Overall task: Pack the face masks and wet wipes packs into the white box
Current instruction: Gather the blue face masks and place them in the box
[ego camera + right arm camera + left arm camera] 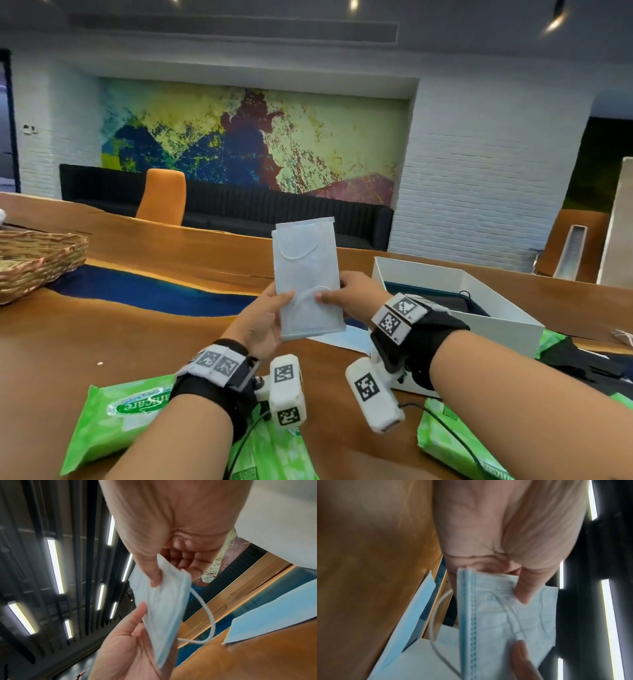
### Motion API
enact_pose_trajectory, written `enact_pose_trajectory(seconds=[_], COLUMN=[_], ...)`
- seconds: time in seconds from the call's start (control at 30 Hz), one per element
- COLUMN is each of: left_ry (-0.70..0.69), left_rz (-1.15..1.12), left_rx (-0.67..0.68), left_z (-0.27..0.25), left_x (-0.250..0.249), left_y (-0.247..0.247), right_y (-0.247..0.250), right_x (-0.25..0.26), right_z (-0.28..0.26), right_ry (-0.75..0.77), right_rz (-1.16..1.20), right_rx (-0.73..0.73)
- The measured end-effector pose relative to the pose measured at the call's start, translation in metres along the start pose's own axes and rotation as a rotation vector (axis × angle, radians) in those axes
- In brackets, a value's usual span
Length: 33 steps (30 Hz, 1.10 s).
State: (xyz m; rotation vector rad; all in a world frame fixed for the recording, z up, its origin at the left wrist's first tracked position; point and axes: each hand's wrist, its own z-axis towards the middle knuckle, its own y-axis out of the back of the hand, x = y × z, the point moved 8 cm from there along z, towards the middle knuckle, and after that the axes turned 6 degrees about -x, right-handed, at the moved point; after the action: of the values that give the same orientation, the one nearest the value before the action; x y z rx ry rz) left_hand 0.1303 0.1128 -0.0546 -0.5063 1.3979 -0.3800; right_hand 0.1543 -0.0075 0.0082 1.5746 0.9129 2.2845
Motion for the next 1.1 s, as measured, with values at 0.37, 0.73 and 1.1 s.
enact_pose_trajectory(seconds=[0.37, 0.73, 1.1], left_ry=[-0.162, -0.143, -0.138], left_rz=[-0.278, -0.292, -0.219], left_rx=[-0.263, -0.245, -0.252], left_z=[0.012, 0.019, 0.021], left_x=[-0.032, -0.025, -0.019], left_y=[0.073, 0.077, 0.076], right_y=[-0.047, -0.075, -0.062], right_x=[-0.045, -0.079, -0.084], right_z=[0.072, 0.091, 0.109], right_ry=[-0.243, -0.315, -0.273], right_rz=[-0.566, -0.953, -1.04], right_rx=[0.072, 0.297, 0.257])
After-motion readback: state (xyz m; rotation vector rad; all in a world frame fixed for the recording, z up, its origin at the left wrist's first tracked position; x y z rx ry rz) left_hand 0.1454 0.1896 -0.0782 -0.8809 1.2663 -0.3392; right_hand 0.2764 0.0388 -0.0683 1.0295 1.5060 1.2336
